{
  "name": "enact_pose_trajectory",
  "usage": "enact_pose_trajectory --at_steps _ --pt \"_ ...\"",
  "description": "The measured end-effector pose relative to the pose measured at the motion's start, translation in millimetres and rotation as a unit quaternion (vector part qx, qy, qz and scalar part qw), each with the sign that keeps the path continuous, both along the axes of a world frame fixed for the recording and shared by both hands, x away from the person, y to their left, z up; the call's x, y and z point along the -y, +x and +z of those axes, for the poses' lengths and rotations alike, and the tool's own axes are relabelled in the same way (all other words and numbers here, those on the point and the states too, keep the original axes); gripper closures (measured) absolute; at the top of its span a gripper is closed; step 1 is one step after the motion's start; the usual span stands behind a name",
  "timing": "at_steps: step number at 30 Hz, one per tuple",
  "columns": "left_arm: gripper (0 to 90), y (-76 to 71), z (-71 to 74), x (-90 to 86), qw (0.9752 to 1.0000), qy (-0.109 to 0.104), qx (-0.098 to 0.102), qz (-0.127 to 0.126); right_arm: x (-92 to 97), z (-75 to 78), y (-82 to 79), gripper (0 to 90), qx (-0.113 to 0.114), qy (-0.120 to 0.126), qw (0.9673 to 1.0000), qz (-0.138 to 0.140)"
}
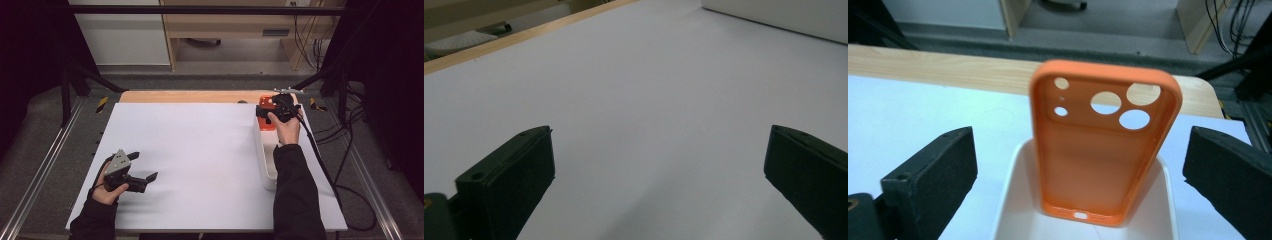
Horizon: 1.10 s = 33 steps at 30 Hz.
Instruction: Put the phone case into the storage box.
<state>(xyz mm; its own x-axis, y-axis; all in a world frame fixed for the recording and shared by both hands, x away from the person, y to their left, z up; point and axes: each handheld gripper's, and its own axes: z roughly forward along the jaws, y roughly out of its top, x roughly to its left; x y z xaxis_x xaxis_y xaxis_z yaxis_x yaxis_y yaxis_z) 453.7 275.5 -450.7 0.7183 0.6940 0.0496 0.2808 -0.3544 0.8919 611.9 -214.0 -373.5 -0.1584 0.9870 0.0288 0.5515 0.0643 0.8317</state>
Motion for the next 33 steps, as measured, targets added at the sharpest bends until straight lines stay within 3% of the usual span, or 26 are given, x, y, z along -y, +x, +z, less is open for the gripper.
enact_pose_trajectory --at_steps 7,13,16,19,26,27,28,31,33 --pt "0.0 0.1 -0.4 1.0 1.0000 0.002 -0.001 0.000 -2.6 12.7 -22.8 2.1 0.020 0.020 0.9988 0.040" --pt "0.0 0.3 -0.6 1.0 1.0000 0.002 -0.002 0.000 -5.9 24.6 -51.1 2.4 0.033 0.042 0.9940 0.096" --pt "0.0 0.1 -0.5 1.2 1.0000 0.002 -0.001 -0.001 -6.5 28.2 -58.9 3.0 0.041 0.038 0.9927 0.107" --pt "0.0 0.1 -0.5 1.0 1.0000 0.001 -0.001 0.000 -6.3 34.0 -71.1 3.1 0.054 0.049 0.9894 0.126" --pt "0.0 -0.4 0.0 1.3 1.0000 -0.001 -0.001 -0.001 -4.4 39.3 -99.0 1.6 0.081 0.064 0.9758 0.193" --pt "0.0 -0.5 0.1 1.3 1.0000 -0.002 -0.001 -0.001 -3.9 37.6 -106.5 1.3 0.087 0.061 0.9707 0.215" --pt "0.0 -0.5 0.2 1.3 1.0000 -0.003 -0.001 -0.001 -3.9 37.6 -106.5 1.3 0.087 0.061 0.9707 0.215" --pt "0.0 -0.6 0.2 1.4 1.0000 -0.004 -0.001 -0.002 -4.2 32.5 -117.2 0.6 0.093 0.049 0.9619 0.252" --pt "0.0 -0.7 0.3 1.6 1.0000 -0.004 -0.001 -0.003 -5.0 26.3 -126.9 1.1 0.094 0.037 0.9599 0.261"
